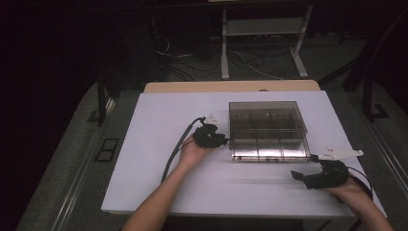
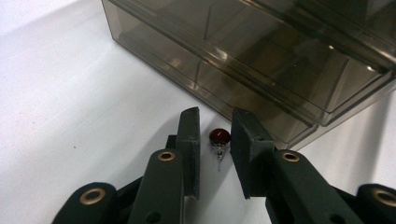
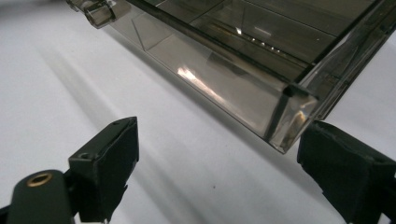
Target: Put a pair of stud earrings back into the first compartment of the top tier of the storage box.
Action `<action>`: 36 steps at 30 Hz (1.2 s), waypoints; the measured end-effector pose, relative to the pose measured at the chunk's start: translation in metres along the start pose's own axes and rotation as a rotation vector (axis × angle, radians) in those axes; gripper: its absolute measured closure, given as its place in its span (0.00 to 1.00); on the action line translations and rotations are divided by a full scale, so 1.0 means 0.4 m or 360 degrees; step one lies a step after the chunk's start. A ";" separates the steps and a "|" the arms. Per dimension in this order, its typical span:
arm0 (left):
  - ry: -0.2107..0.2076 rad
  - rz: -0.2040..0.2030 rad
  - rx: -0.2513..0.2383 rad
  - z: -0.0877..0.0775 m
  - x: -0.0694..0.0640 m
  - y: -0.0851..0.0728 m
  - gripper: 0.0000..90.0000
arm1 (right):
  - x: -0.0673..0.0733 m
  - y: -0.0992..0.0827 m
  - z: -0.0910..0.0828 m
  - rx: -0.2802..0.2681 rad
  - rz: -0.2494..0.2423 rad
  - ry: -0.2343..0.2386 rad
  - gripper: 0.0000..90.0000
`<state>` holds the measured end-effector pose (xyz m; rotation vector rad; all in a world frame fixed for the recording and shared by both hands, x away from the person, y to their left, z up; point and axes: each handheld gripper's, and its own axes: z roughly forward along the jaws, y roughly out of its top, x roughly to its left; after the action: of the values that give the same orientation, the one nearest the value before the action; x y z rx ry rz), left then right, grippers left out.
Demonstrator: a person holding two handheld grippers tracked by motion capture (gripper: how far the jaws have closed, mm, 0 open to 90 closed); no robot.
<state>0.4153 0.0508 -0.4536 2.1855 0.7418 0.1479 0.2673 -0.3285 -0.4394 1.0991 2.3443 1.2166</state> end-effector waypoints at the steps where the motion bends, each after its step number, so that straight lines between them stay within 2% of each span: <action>1: -0.0001 -0.0002 0.0005 0.000 0.000 0.000 0.82 | 0.000 0.000 0.000 0.0000 -0.0001 0.0000 0.14; 6: 0.0024 0.0019 -0.0011 0.002 0.000 -0.002 0.87 | -0.001 0.000 -0.001 -0.0001 0.0000 -0.0003 0.14; 13: 0.0013 0.0023 -0.0018 0.001 0.003 -0.002 0.88 | 0.000 0.000 0.000 -0.0002 -0.0004 -0.0001 0.14; 19: -0.0009 -0.0008 -0.0018 -0.007 0.016 -0.004 0.89 | -0.001 0.000 -0.001 -0.0002 -0.0001 -0.0003 0.14; 27: -0.0029 -0.0049 -0.0072 -0.027 0.022 -0.003 0.89 | 0.000 0.000 -0.002 -0.0003 0.0001 -0.0002 0.14; 36: -0.0046 -0.0055 -0.0098 -0.058 0.028 -0.003 0.89 | 0.000 0.000 -0.002 -0.0002 0.0006 0.0000 0.14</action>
<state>0.4161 0.0729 -0.4405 2.1112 0.7490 0.1196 0.2669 -0.3292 -0.4388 1.1035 2.3419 1.2193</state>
